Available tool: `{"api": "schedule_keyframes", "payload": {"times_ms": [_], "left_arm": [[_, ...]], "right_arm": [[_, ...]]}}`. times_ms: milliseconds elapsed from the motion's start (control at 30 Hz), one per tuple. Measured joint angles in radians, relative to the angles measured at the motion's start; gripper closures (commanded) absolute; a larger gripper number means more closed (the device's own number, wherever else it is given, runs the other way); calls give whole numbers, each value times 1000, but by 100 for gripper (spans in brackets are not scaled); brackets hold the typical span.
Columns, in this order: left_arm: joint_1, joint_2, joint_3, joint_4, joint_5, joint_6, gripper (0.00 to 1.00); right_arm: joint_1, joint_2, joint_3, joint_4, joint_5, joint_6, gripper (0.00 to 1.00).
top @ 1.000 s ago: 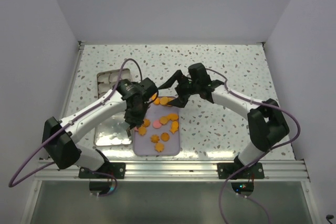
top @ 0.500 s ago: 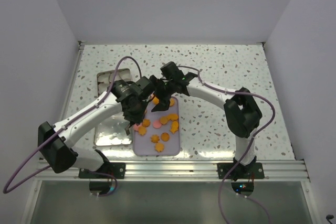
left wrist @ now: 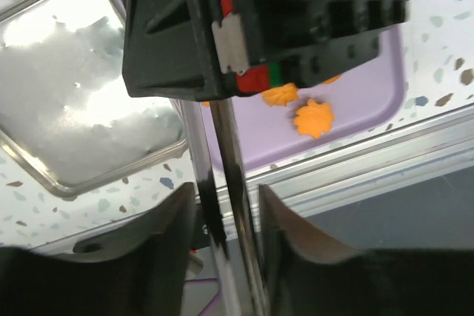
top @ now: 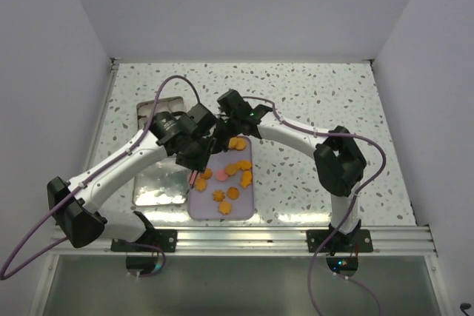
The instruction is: Pack the cookies
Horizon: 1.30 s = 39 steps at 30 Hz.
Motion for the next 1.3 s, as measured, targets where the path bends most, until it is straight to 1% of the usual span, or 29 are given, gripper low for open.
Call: {"api": "schedule_keyframes", "payload": {"times_ms": [33, 67, 100, 133, 200, 467, 767, 867, 900, 967, 1000, 1033, 1067, 1133, 1167, 1233, 1267, 1300], "left_arm": [[1, -3, 3, 9, 8, 2, 48], [2, -9, 8, 15, 14, 1, 43], [2, -18, 15, 19, 18, -1, 34], [3, -29, 22, 23, 21, -4, 31], [3, -50, 32, 30, 28, -20, 28], [4, -115, 3, 57, 62, -69, 29], [4, -115, -127, 95, 117, -74, 36], [4, -113, -152, 114, 131, -77, 44], [4, -113, -158, 123, 137, -77, 50], [4, -113, -166, 138, 147, -79, 57], [5, -112, -170, 140, 148, -79, 65], [6, -112, -173, 143, 148, -84, 71], [10, -110, -174, 138, 140, -96, 78], [19, -105, -179, 127, 121, -106, 80], [20, -101, -180, 133, 120, -104, 83], [18, -98, -180, 136, 121, -104, 86], [18, -98, -180, 137, 122, -105, 89], [18, -97, -180, 137, 124, -106, 89]], "right_arm": [[2, 0, 1, 1, 9, -11, 86], [4, 0, 0, -7, 16, -25, 90], [6, 0, -2, -17, 23, -38, 96], [8, 0, -2, -25, 30, -47, 99], [11, 0, -6, -29, 38, -57, 100], [12, 0, -50, -23, 43, -48, 100], [12, -1, -24, -26, 43, -40, 96], [12, -1, -8, -26, 42, -39, 96], [12, -1, -6, -26, 42, -39, 96], [12, -1, -5, -27, 42, -39, 95], [12, -2, -5, -32, 42, -41, 94], [12, -2, -5, -39, 43, -42, 92], [12, -2, -5, -45, 46, -42, 89], [8, -6, -5, -68, 55, -34, 84], [7, -8, -5, -73, 61, -31, 79], [5, -8, -5, -82, 60, -31, 74], [5, -8, -5, -81, 60, -30, 68], [5, -8, -5, -79, 60, -29, 64]]}}
